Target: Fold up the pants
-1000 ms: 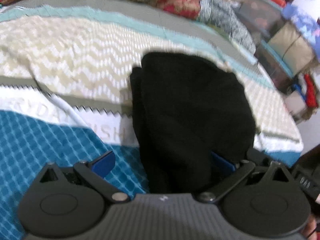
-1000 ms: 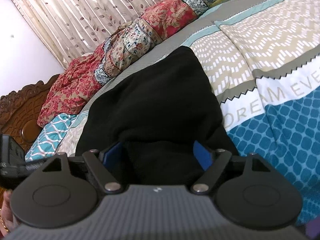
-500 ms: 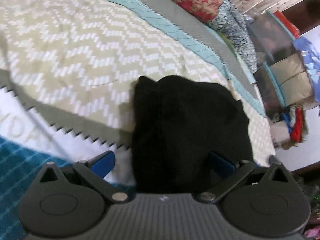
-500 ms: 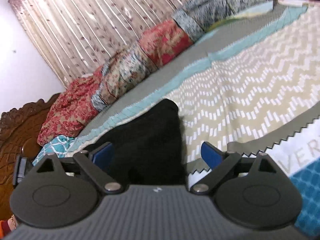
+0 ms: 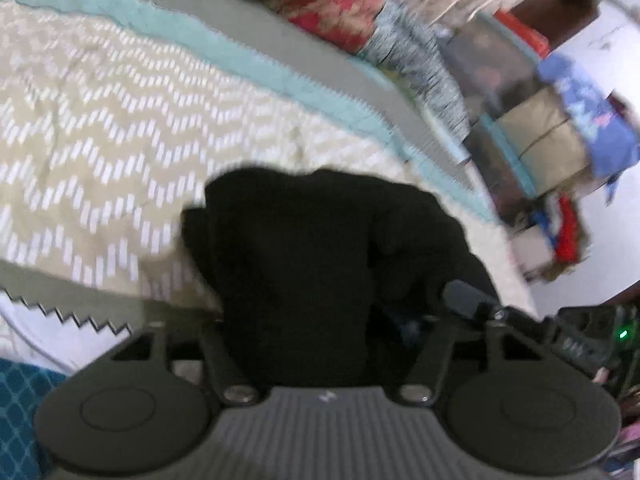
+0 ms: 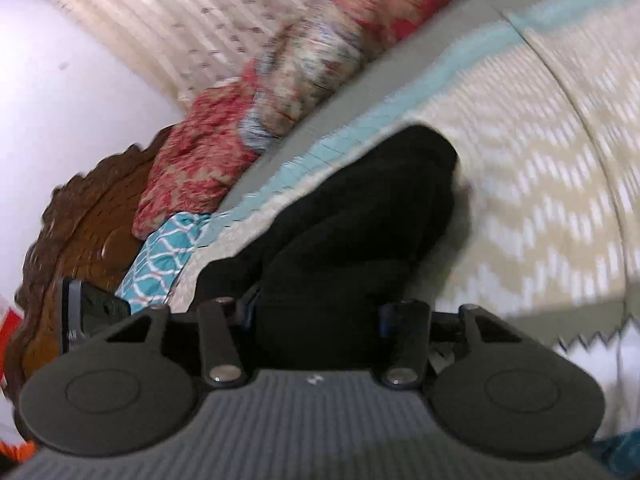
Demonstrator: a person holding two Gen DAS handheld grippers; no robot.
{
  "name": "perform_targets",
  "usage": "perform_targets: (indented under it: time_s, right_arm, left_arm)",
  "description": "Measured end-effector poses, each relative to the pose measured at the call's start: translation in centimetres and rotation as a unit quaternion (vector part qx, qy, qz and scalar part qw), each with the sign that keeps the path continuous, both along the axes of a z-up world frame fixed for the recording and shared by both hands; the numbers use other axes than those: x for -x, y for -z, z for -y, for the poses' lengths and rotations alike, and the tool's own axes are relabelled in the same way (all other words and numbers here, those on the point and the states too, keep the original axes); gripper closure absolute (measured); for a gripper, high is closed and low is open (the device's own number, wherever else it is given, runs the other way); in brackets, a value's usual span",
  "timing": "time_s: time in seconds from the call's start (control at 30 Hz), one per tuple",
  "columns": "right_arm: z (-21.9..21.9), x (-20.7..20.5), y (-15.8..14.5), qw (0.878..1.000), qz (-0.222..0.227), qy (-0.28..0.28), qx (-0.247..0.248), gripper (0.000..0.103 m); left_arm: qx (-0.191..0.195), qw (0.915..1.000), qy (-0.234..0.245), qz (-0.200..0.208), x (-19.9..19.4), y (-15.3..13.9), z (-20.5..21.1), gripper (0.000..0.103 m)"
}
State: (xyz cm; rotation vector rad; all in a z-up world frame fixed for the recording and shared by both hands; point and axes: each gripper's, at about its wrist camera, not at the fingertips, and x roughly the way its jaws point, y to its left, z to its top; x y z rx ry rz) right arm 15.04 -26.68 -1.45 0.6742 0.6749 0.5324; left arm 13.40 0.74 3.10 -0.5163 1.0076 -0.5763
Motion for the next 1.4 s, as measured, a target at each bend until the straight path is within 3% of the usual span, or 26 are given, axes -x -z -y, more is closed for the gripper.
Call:
perform_targets:
  time_s: [0.2, 0.33, 0.4, 0.47, 0.53, 0.6, 0.63, 0.7, 0.8, 0.87, 0.93, 1.17, 1.23, 1.4]
  right_arm:
    - [-2.9, -2.8, -5.7, 0.991, 0.135, -0.009, 0.020, 0.052]
    - [-4.0, -6.9, -6.8, 0.983, 0.181, 0.017, 0.021, 0.052]
    - [-4.1, -9.6, -5.7, 0.984, 0.173, 0.036, 0.025, 0.052]
    - [-3.9, -12.1, -3.9, 0.987, 0.147, 0.057, 0.037, 0.052]
    - [-3.8, -14.5, -1.5, 0.989, 0.102, 0.080, 0.072, 0.051]
    - [-4.2, -17.2, 1.4, 0.985, 0.013, 0.109, 0.135, 0.046]
    - [-3.8, -17.6, 2.4, 0.982, -0.014, 0.129, 0.138, 0.040]
    - [-2.2, -16.9, 2.6, 0.985, -0.026, 0.147, 0.086, 0.037]
    - [-2.2, -14.2, 0.5, 0.979, -0.003, 0.167, 0.116, 0.037]
    - [-2.3, -12.5, -0.8, 0.976, 0.014, 0.177, 0.127, 0.029]
    - [-2.7, -10.5, -2.0, 0.974, 0.025, 0.180, 0.139, 0.017]
    - [-6.0, -6.8, -3.0, 0.968, 0.029, 0.173, 0.181, 0.008]
    - [-7.0, -4.9, -3.3, 0.967, 0.022, 0.159, 0.196, 0.000]
    - [-9.1, 0.1, -3.7, 0.966, 0.013, 0.140, 0.216, 0.000]
  left_arm:
    - [0.025, 0.9941, -0.047, 0.094, -3.7, -6.2, -2.4, 0.048]
    - [-0.004, 0.9883, -0.074, 0.133, -8.8, -8.5, -2.4, 0.043]
    - [-0.033, 0.9866, -0.088, 0.133, -11.3, -7.9, -1.7, 0.040]
    - [-0.092, 0.9820, -0.104, 0.128, -14.2, -5.9, -0.4, 0.033]
    - [-0.178, 0.9701, -0.125, 0.108, -16.4, -2.9, 1.1, 0.031]
    - [-0.257, 0.9550, -0.129, 0.073, -17.8, 0.0, 2.5, 0.029]
    - [-0.268, 0.9510, -0.133, 0.077, -17.6, 0.4, 2.9, 0.021]
    - [-0.281, 0.9436, -0.148, 0.093, -16.6, -0.1, 3.4, 0.018]
    - [-0.316, 0.9311, -0.150, 0.103, -15.2, -1.2, 3.9, 0.017]
    - [-0.329, 0.9260, -0.152, 0.105, -13.8, -2.2, 3.9, 0.016]
    - [-0.336, 0.9238, -0.152, 0.102, -12.5, -3.0, 3.6, 0.012]
    - [-0.341, 0.9227, -0.150, 0.100, -6.3, -5.3, 2.6, 0.006]
    - [-0.344, 0.9199, -0.157, 0.105, -4.4, -5.9, 2.3, 0.003]
    - [-0.357, 0.9170, -0.144, 0.104, 0.0, -6.7, 2.1, 0.000]
